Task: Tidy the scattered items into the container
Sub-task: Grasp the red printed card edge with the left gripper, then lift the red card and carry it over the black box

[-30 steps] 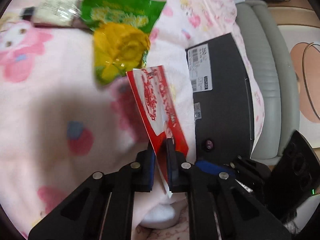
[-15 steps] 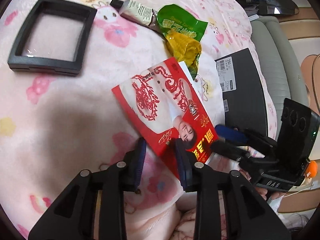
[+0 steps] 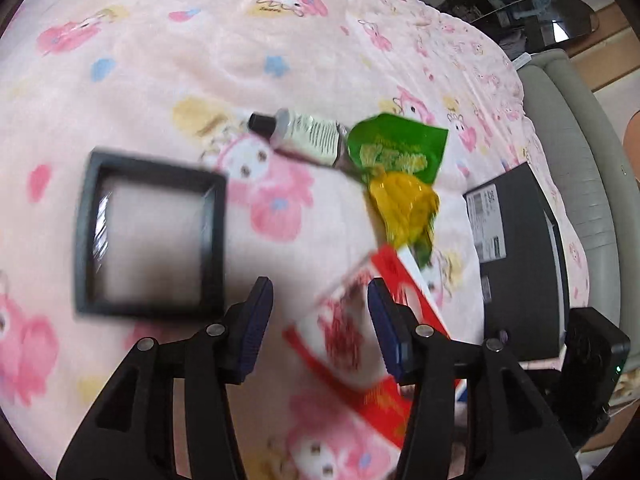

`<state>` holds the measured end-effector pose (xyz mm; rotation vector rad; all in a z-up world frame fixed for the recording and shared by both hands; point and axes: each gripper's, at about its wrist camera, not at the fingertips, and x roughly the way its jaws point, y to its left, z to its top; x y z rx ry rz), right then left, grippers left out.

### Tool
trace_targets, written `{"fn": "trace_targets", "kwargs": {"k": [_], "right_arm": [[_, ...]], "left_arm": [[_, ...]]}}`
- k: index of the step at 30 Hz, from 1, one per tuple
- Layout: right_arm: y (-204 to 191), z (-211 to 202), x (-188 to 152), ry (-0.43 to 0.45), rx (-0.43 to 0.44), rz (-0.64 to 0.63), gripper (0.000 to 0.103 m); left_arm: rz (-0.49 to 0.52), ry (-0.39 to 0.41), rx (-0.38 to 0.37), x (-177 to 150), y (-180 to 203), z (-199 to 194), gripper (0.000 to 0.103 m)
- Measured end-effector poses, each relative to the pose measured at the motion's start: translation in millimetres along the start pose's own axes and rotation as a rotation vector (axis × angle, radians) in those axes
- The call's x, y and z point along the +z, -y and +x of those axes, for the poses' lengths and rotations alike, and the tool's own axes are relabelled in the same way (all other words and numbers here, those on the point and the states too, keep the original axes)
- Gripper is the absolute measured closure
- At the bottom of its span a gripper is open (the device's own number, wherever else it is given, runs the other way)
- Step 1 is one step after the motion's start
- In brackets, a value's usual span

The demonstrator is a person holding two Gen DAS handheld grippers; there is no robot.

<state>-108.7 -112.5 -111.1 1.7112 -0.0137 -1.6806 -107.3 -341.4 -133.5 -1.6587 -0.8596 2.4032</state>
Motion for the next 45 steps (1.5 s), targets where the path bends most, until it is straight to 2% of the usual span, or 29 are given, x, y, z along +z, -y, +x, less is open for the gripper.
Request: {"fn": "trace_targets", "kwargs": {"k": [2, 8, 12, 15, 18, 20, 21, 24, 26, 27, 29, 33, 40, 42, 45], "right_arm": [[0.7, -1.2, 4.0, 0.015, 0.029, 0.008, 0.063], [-5.1, -4.2, 8.7, 0.048, 0.073, -0.023, 0.077], [-6.6, -10.2, 18.9, 0.079, 0.046, -0.008, 0.077], [-12.7, -15.4, 18.6, 0.107, -0.051, -0.019, 0.076], [-10.0, -20.5, 12.9, 0.114, -0.069, -0.023, 0.076], [-9.6, -18.1, 14.2, 0.106, -0.073, -0.022, 0.076], [-9.3, -15.9, 15.3, 0.097, -0.078, -0.018, 0.076], [-8.5, -8.5, 18.0, 0.084, -0.077, -0.015, 0.077], [-8.7, -10.6, 16.5, 0.097, -0.070, -0.015, 0.077], [-9.3, -12.3, 15.4, 0.107, -0.078, -0.013, 0.077], [-11.1, -20.4, 12.2, 0.150, -0.114, -0.014, 0.078], [-14.3, -46.6, 2.9, 0.243, -0.101, 0.000, 0.083], [-20.8, -106.4, -15.6, 0.380, -0.084, 0.000, 0.083], [-10.1, -128.2, -21.7, 0.409, -0.041, 0.025, 0.083], [15.7, -165.1, -32.9, 0.452, 0.000, 0.061, 0.083]], "left_arm": [[0.007, -0.014, -0.006, 6.5, 1.5, 10.5, 0.054], [0.021, -0.112, -0.027, 1.7, 10.0, 22.0, 0.054], [0.015, -0.134, -0.036, -17.0, 11.2, 12.9, 0.054], [0.027, -0.148, -0.043, -32.6, 15.4, 6.3, 0.054], [0.028, -0.116, -0.047, -33.5, 13.1, -0.1, 0.054], [-0.006, -0.081, -0.012, -26.5, 3.9, 2.4, 0.054], [-0.029, -0.084, -0.020, -23.5, -1.0, 6.3, 0.054], [-0.043, -0.108, -0.074, -22.3, -3.5, 14.7, 0.054], [-0.027, -0.142, -0.157, -27.1, 3.2, 16.1, 0.054], [-0.022, -0.143, -0.174, -29.0, 4.9, 14.9, 0.053], [-0.021, -0.151, -0.214, -33.5, 6.7, 10.0, 0.053], [-0.025, -0.145, -0.275, -42.8, 14.1, -10.4, 0.056], [0.099, -0.030, -0.271, -44.9, 84.3, -84.1, 0.056], [0.139, -0.010, -0.265, -42.8, 111.3, -93.4, 0.056], [0.180, -0.016, -0.311, -38.4, 158.2, -90.6, 0.056]]}}
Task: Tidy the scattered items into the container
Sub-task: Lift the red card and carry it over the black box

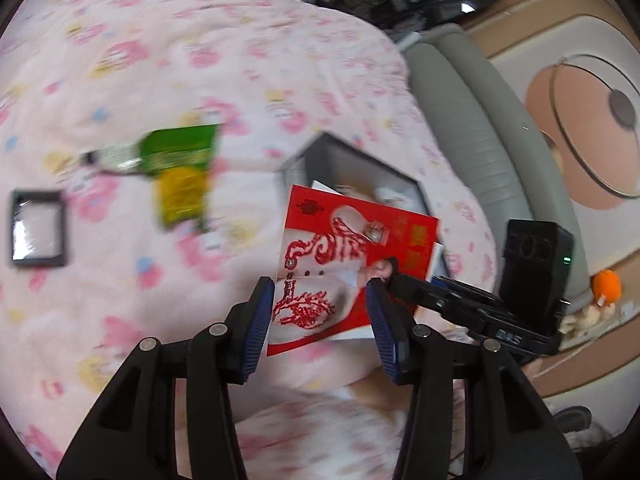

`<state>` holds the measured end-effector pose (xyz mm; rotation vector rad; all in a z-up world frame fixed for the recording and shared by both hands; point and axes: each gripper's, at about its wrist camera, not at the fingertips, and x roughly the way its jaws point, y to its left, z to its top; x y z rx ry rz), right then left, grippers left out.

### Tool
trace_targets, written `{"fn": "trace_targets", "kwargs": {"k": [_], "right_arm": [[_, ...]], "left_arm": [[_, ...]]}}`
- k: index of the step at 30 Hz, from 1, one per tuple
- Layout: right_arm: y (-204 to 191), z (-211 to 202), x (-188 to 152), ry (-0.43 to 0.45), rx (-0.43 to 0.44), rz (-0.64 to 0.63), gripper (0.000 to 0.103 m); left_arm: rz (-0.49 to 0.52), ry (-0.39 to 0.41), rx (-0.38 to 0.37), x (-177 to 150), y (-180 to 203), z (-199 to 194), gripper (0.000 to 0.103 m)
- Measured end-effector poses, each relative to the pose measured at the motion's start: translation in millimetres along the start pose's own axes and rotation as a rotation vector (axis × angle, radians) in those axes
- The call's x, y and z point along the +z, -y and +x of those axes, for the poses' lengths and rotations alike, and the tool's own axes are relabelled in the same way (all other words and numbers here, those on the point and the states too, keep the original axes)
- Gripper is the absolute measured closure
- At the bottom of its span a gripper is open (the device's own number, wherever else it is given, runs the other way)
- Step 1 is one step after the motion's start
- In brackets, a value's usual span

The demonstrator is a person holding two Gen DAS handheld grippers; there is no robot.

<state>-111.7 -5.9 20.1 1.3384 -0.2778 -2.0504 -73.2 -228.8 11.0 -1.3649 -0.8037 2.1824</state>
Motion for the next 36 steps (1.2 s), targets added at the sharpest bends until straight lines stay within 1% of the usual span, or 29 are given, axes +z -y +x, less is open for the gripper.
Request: {"fn": "trace_targets", "kwargs": {"k": [2, 4, 6, 7, 8, 10, 12, 14, 16, 18, 19, 22, 25, 27, 29, 32, 35, 36], "right_arm": [[18.0, -24.0, 4.1, 0.036, -0.034, 0.009, 0.083], [38.6, -46.7, 8.1, 0.063, -0.077, 0.017, 0.083], [55.8, -64.4, 11.3, 0.090, -0.128, 0.017, 0.082], [70.7, -75.2, 13.7, 0.101, -0.160, 0.018, 0.082], [82.1, -82.3, 15.3, 0.104, -0.172, 0.021, 0.082], [108.7, -96.0, 19.6, 0.122, -0.191, 0.021, 0.081], [130.0, -103.5, 20.6, 0.141, -0.204, 0.016, 0.081], [159.3, -107.5, 19.5, 0.146, -0.212, 0.054, 0.081], [185.6, -108.1, 11.8, 0.154, -0.209, 0.107, 0.081], [202.4, -103.7, 4.1, 0.148, -0.194, 0.151, 0.081], [211.5, -98.5, 0.1, 0.124, -0.184, 0.175, 0.081], [224.0, -83.7, -6.3, 0.054, -0.187, 0.214, 0.080], [219.5, -77.5, -7.1, 0.034, -0.195, 0.193, 0.080], [215.0, -74.8, -6.7, 0.024, -0.220, 0.180, 0.080], [212.7, -70.6, -8.5, 0.011, -0.255, 0.160, 0.080], [213.3, -67.3, -10.9, -0.006, -0.293, 0.138, 0.076], [214.4, -68.4, -11.8, -0.012, -0.285, 0.157, 0.068], [213.9, -69.4, -11.6, -0.008, -0.288, 0.161, 0.068]], "left_arm": [[0.035, -0.013, -0.014, 9.2, 26.0, 17.4, 0.056], [0.076, -0.030, 0.008, 20.1, 53.6, 44.0, 0.056], [0.102, -0.073, 0.020, 28.4, 78.4, 74.5, 0.055], [0.117, -0.100, 0.031, 32.8, 89.4, 91.1, 0.055], [0.136, -0.123, 0.051, 37.7, 101.3, 110.1, 0.055], [0.146, -0.158, 0.066, 44.3, 116.7, 142.0, 0.055], [0.129, -0.186, 0.071, 48.9, 125.6, 170.0, 0.055], [0.107, -0.211, 0.068, 49.1, 131.1, 198.1, 0.055], [0.096, -0.241, 0.083, 43.5, 132.8, 222.2, 0.055], [0.087, -0.261, 0.105, 38.8, 132.3, 236.7, 0.055], [0.067, -0.273, 0.115, 35.5, 127.3, 244.9, 0.055], [0.041, -0.305, 0.126, 27.2, 116.2, 257.2, 0.055], [0.025, -0.329, 0.132, 22.6, 106.6, 262.7, 0.055], [0.018, -0.339, 0.127, 20.1, 103.7, 263.7, 0.055], [0.038, -0.339, 0.136, 19.1, 105.5, 262.9, 0.055], [0.051, -0.343, 0.150, 18.8, 107.2, 263.0, 0.055], [0.043, -0.346, 0.149, 18.9, 104.9, 261.2, 0.055], [0.040, -0.340, 0.147, 19.1, 104.0, 258.5, 0.055]]}}
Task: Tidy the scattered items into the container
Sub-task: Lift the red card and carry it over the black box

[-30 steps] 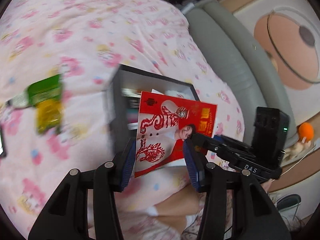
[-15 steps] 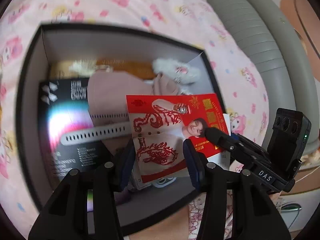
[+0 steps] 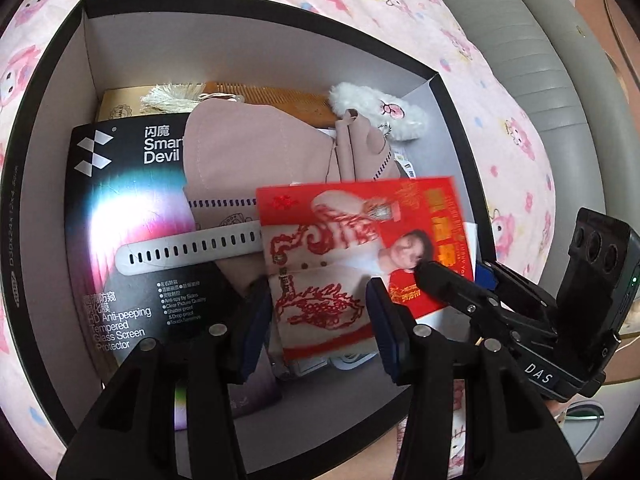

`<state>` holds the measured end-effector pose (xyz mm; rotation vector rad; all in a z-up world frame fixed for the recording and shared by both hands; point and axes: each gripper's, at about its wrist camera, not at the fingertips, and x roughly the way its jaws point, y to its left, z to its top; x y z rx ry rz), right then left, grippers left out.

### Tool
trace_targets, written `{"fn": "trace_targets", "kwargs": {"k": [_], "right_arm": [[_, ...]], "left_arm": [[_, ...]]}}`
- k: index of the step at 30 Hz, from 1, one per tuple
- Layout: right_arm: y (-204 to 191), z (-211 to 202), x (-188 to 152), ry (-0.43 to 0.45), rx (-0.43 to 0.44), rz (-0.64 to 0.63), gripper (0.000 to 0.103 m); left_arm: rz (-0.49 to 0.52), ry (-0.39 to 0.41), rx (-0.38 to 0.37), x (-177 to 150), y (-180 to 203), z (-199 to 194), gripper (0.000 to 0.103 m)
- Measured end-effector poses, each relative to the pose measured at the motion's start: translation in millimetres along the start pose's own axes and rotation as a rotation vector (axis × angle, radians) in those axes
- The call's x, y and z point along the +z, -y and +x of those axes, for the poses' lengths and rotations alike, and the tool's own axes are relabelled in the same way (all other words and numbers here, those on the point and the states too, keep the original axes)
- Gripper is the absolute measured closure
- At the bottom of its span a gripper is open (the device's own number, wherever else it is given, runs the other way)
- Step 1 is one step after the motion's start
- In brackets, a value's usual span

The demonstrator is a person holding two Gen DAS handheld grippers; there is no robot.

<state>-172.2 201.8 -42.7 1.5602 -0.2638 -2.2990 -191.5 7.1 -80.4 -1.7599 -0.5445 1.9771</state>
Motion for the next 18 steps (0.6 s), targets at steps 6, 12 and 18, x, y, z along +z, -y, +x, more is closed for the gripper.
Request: {"fn": "trace_targets", "kwargs": {"k": [6, 12, 18], "right_arm": [[-7.9, -18.2, -0.9, 0.085, -0.104, -0.057, 0.068], [-4.2, -27.7, 3.9, 0.097, -0.153, -0.063, 0.068], [-14.2, -30.3, 38.1, 0.100, -0.144, -0.114, 0.068]], "left_arm": [[-0.021, 0.059, 0.013, 2.9, -6.9, -15.9, 0.055], [-0.001, 0.079, 0.079, 18.3, -5.4, -12.5, 0.055], [0.030, 0.114, 0.086, 44.0, -0.5, -12.3, 0.055]]}}
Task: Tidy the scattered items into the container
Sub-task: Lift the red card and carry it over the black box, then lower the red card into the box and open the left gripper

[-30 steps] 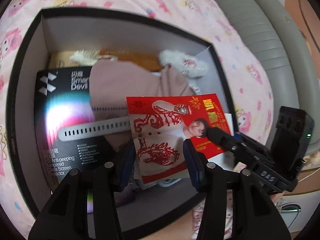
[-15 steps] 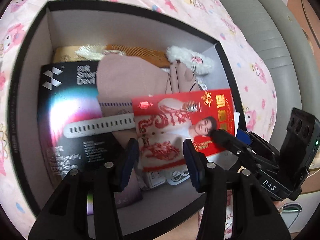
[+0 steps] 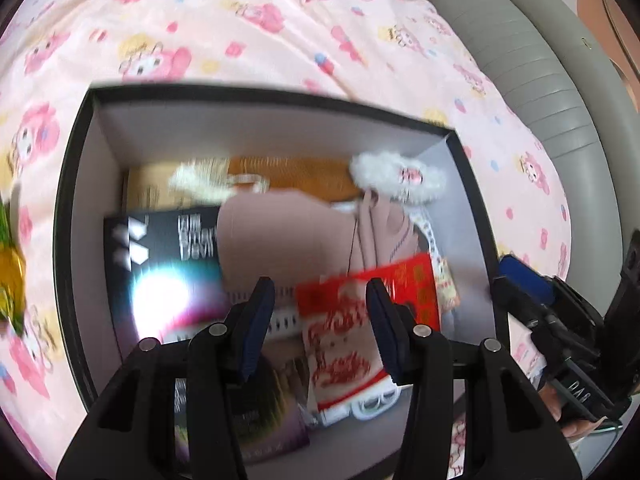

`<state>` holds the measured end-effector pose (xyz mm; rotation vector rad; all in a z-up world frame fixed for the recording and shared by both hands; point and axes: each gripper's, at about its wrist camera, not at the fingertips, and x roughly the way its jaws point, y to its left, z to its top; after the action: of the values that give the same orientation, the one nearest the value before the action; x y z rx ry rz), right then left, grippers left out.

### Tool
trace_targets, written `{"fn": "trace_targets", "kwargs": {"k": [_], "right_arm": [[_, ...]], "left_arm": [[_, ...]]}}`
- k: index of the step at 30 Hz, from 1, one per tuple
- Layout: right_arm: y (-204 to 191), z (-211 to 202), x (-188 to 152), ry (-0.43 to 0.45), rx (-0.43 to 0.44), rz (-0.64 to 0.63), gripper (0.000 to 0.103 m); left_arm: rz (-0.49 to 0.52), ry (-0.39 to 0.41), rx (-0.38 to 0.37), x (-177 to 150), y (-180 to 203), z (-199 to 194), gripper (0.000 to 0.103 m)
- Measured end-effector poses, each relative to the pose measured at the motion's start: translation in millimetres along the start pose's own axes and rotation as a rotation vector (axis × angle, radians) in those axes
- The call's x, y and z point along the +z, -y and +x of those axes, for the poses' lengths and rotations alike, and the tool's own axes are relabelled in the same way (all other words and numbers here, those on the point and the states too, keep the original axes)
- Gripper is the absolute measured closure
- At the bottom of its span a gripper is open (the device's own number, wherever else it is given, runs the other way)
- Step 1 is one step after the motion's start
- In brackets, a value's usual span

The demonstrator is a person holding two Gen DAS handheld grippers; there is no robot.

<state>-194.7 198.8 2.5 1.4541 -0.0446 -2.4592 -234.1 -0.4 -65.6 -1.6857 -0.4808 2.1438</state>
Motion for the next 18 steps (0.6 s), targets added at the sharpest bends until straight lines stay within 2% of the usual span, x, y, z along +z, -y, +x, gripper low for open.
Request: {"fn": "trace_targets", "kwargs": {"k": [2, 4, 7, 9, 12, 15, 18], "right_arm": [[-8.5, 22.9, 10.3, -0.046, 0.012, -0.026, 0.068], [-12.3, 49.0, 15.7, -0.096, -0.036, -0.023, 0.068], [-10.3, 68.2, 14.5, -0.144, -0.019, 0.008, 0.068], [-7.3, 76.8, 11.5, -0.173, -0.003, 0.024, 0.068], [-4.3, 84.1, 4.4, -0.213, -0.003, 0.031, 0.068], [-0.3, 76.3, -6.1, -0.219, 0.016, 0.042, 0.068], [0.9, 60.2, -20.0, -0.231, 0.084, 0.041, 0.068]], "left_arm": [[-0.010, 0.002, -0.008, 8.0, -1.3, 4.4, 0.057], [-0.015, -0.008, 0.002, 14.9, -1.1, 15.2, 0.074], [-0.011, -0.037, 0.056, 15.7, -1.4, 29.2, 0.081], [0.004, -0.050, 0.073, 13.3, -0.5, 31.1, 0.083], [0.004, -0.072, 0.024, 11.5, 2.8, 27.7, 0.083], [0.020, -0.099, 0.006, 4.2, 6.9, 27.0, 0.083], [-0.011, -0.123, -0.030, -2.2, 2.5, 23.3, 0.083]]}}
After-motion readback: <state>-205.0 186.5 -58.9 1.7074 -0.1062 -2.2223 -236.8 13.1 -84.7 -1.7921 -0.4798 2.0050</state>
